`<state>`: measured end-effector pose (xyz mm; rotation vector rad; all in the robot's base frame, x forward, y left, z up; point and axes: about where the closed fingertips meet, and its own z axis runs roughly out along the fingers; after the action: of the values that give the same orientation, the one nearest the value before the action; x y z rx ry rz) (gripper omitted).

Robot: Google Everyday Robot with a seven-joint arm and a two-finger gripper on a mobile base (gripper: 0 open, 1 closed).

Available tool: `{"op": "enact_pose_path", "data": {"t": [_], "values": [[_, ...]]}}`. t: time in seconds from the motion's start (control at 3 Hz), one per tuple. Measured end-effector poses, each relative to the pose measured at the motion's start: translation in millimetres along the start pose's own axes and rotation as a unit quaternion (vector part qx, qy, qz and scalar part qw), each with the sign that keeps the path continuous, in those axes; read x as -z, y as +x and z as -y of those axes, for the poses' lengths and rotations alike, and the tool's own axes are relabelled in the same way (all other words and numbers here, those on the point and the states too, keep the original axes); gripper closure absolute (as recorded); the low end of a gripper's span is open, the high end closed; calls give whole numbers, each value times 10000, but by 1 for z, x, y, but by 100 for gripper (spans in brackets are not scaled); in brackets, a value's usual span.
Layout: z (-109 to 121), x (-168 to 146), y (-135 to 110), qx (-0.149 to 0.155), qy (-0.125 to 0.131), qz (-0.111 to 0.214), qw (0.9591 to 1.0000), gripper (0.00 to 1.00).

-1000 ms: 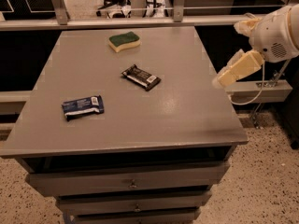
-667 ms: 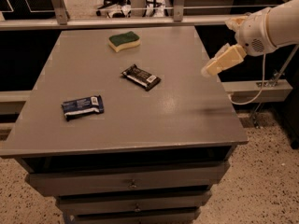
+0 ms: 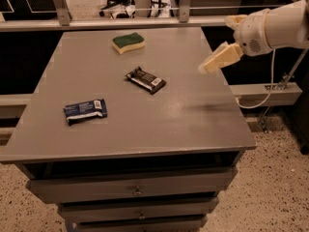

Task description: Move sponge near rxbar blueberry

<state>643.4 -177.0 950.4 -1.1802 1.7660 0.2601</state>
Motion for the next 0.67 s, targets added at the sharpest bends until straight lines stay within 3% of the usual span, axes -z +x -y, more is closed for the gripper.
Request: {"op": "enact_pose_path", "data": {"t": [0.33,0.67], "values": [[20,-37,-10,-48,-56,484,9988,0],[35,-70,-18,-187,-176,670,9974,0]]}}
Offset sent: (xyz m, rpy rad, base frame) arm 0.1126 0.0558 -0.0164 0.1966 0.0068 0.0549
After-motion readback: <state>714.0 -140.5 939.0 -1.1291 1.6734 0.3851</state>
